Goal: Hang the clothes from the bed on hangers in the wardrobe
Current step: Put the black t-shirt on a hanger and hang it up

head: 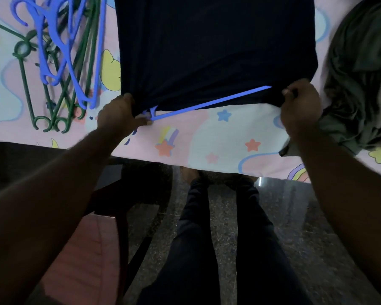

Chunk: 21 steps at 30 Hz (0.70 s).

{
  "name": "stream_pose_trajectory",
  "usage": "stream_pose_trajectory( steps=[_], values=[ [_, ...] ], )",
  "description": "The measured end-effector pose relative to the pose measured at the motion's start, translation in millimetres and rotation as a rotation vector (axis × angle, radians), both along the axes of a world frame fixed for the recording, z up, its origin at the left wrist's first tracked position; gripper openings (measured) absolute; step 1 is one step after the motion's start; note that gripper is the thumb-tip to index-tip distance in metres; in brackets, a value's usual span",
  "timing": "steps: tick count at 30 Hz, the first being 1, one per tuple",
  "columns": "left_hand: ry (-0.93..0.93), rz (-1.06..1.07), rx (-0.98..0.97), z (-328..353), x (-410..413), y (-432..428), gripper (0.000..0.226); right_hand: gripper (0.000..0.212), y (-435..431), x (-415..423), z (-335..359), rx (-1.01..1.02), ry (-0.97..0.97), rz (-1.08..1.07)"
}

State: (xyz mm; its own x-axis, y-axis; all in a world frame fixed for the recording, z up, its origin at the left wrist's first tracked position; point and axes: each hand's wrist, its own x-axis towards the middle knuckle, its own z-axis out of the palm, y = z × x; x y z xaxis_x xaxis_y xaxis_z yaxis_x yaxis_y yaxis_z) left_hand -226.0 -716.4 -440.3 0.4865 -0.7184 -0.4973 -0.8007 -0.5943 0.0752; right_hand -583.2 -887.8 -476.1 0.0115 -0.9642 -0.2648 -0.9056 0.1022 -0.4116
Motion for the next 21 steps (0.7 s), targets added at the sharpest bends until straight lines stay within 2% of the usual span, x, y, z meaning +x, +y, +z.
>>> stream_pose_trajectory(
  steps=[2,4,10,13,16,19,21],
  values=[
    [0.042,-0.028,0.031,-4,-3,1,0.056,0.021,-1,-5,0,-0.014,-0.158,-0.082],
    [0.076,0.035,0.019,-8,-3,2,0.049,0.021,-2,-12,1,-0.024,-0.207,-0.121],
    [0.09,0.457,-0.182,-4,-9,1,0.032,0.027,-5,-19,-2,-0.026,-0.226,-0.06],
    [0.078,0.592,-0.209,-6,-12,3,0.027,0.042,1,-16,-1,0.054,-0.128,0.051],
    [0.123,0.678,-0.2,-10,-13,8,0.025,0.035,5,-20,-4,0.045,-0.019,0.089],
    [0.187,0.812,-0.276,-8,-15,8,0.024,0.032,2,-22,-2,0.006,-0.086,-0.076],
    [0.288,1.049,-0.447,-5,-14,3,0.026,0.034,-3,-24,3,0.046,-0.15,-0.227]
  ],
)
